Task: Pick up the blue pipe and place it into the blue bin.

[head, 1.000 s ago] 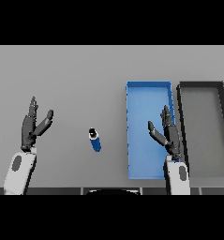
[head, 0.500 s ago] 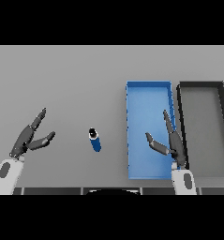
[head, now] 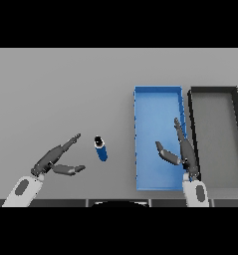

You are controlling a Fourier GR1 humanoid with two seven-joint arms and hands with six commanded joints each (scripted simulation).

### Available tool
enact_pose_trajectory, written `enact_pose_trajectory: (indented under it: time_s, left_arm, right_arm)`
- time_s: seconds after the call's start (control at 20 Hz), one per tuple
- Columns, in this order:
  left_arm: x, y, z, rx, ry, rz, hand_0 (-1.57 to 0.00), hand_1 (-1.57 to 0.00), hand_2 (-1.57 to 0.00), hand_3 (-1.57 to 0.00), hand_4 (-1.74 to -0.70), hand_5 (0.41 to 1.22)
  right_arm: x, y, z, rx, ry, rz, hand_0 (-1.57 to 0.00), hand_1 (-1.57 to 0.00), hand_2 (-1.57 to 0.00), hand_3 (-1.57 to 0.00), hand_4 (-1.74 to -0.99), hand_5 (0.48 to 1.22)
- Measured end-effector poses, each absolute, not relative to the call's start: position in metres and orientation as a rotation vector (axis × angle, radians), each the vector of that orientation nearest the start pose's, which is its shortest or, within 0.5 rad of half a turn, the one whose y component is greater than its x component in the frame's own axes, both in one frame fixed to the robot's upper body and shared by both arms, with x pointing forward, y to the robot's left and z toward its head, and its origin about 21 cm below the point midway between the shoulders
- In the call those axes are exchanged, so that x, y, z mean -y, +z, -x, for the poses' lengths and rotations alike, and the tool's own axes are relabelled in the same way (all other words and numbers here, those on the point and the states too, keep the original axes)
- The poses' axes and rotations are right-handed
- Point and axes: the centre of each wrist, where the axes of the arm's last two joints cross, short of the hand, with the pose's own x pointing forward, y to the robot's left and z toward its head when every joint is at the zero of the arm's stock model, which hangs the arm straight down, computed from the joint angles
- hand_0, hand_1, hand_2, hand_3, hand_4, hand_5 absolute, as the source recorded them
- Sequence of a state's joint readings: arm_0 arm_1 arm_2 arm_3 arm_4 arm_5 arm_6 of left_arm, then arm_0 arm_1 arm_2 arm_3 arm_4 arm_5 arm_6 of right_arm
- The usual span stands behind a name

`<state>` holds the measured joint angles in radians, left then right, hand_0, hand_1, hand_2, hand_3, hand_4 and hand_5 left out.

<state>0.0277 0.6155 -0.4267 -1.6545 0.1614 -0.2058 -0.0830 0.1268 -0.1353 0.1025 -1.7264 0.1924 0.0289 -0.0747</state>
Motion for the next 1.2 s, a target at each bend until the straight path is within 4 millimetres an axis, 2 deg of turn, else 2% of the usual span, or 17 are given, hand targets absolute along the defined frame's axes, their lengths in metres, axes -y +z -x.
enact_pose_trajectory:
  time_s: [0.15,0.25,0.4,0.45,0.6,0.65,0.8,0.9,1.0,1.1,1.15,1.2]
  left_arm:
    - [-0.254,0.012,-0.216,1.404,-0.822,0.257,0.0,0.0,0.0,0.0,-1.15,0.451]
    - [-0.242,0.008,-0.222,1.408,-0.81,0.268,0.0,0.0,0.0,0.0,-1.15,0.456]
    - [-0.221,-0.003,-0.231,1.432,-0.801,0.288,0.0,0.0,0.0,0.0,-1.15,0.46]
    - [-0.208,-0.009,-0.23,1.432,-0.794,0.297,0.0,0.0,0.0,0.0,-1.15,0.46]
    - [-0.199,-0.014,-0.239,1.45,-0.786,0.306,0.0,0.0,0.0,0.0,-1.12,0.456]
    - [-0.195,-0.017,-0.242,1.45,-0.789,0.305,0.0,0.0,0.0,0.0,-1.1,0.448]
    - [-0.181,-0.025,-0.247,1.422,-0.827,0.247,0.0,0.0,0.0,0.0,-1.05,0.418]
    - [-0.173,-0.03,-0.248,1.421,-0.813,0.275,0.0,0.0,0.0,0.0,-1.08,0.428]
    - [-0.168,-0.033,-0.25,1.44,-0.795,0.317,0.0,0.0,0.0,0.0,-1.11,0.463]
    - [-0.161,-0.033,-0.251,1.459,-0.758,0.361,0.0,-0.04,-0.15,-0.12,-1.19,0.55]
    - [-0.159,-0.032,-0.252,1.469,-0.724,0.381,-0.01,-0.16,-0.31,-0.28,-1.24,0.613]
    - [-0.158,-0.032,-0.253,1.473,-0.7,0.404,-0.12,-0.32,-0.49,-0.53,-1.28,0.735]
  right_arm:
    - [0.242,0.014,-0.218,1.669,0.329,0.157,0.0,0.0,0.0,0.0,-1.213,0.625]
    - [0.238,0.013,-0.215,1.678,0.33,0.147,0.0,0.0,0.0,0.0,-1.217,0.626]
    - [0.243,0.014,-0.215,1.659,0.321,0.163,0.0,0.0,0.0,0.0,-1.201,0.62]
    - [0.245,0.014,-0.215,1.653,0.333,0.175,0.0,0.0,0.0,0.0,-1.202,0.621]
    - [0.241,0.013,-0.215,1.66,0.321,0.162,0.0,0.0,0.0,0.0,-1.211,0.634]
    - [0.247,0.011,-0.212,1.66,0.325,0.166,0.0,0.0,0.0,0.0,-1.215,0.637]
    - [0.248,0.015,-0.216,1.671,0.322,0.167,0.0,0.0,0.0,0.0,-1.221,0.645]
    - [0.246,0.012,-0.214,1.672,0.325,0.174,0.0,0.0,0.0,0.0,-1.207,0.646]
    - [0.25,0.014,-0.213,1.68,0.335,0.195,0.0,0.0,0.0,0.0,-1.207,0.65]
    - [0.251,0.01,-0.21,1.679,0.335,0.182,0.0,0.0,0.0,0.0,-1.213,0.655]
    - [0.249,0.01,-0.209,1.684,0.335,0.179,0.0,0.0,0.0,0.0,-1.217,0.655]
    - [0.25,0.011,-0.209,1.687,0.331,0.176,0.0,0.0,0.0,0.0,-1.22,0.656]
